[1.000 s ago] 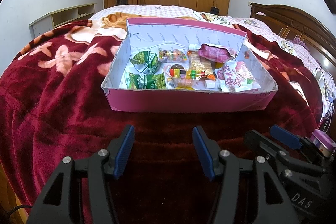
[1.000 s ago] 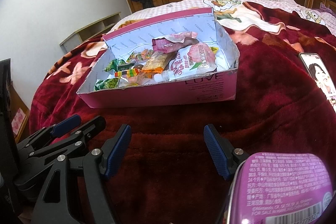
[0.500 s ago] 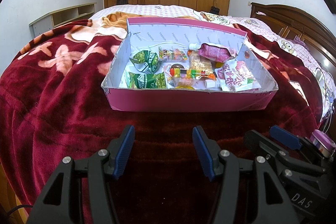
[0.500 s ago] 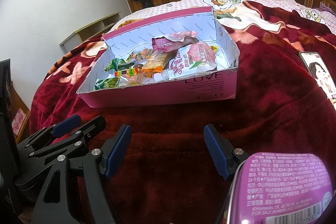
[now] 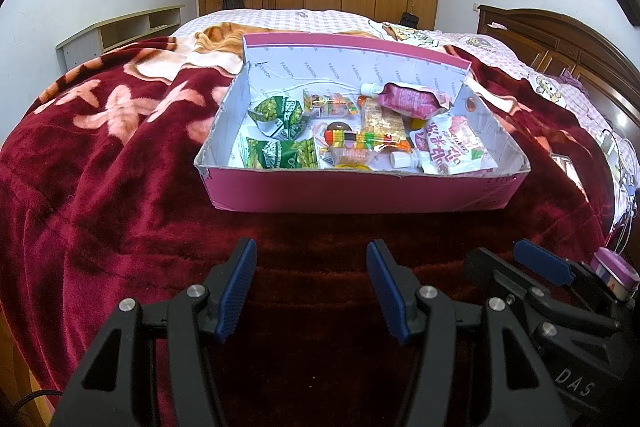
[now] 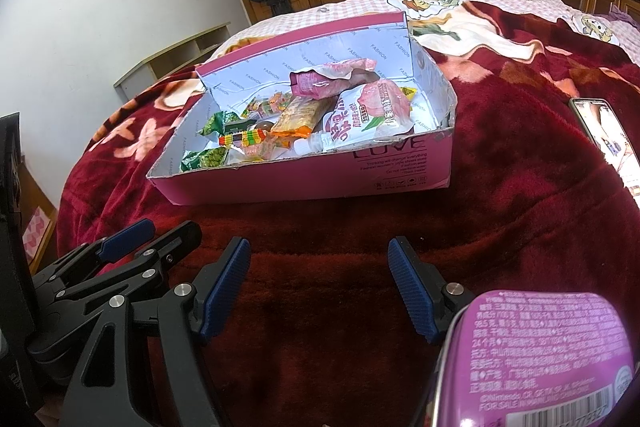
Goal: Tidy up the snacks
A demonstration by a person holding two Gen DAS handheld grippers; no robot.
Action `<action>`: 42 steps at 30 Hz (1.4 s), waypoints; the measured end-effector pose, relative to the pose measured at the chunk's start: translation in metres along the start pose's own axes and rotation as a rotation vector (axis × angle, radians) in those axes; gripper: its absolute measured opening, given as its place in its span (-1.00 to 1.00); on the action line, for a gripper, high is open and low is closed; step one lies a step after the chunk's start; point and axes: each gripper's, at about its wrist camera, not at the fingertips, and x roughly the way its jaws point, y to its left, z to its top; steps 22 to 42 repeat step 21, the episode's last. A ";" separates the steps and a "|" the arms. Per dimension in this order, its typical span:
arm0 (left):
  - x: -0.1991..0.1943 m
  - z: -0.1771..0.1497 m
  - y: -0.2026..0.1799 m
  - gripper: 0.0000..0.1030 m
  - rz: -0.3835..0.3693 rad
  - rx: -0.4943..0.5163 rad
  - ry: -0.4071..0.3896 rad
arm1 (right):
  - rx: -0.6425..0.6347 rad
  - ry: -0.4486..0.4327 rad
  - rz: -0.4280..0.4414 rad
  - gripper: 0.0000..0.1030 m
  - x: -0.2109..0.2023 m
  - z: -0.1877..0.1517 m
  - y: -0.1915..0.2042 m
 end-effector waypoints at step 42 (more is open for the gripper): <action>0.001 -0.006 0.001 0.18 -0.001 0.000 0.007 | 0.004 -0.001 -0.003 0.42 0.000 -0.003 0.002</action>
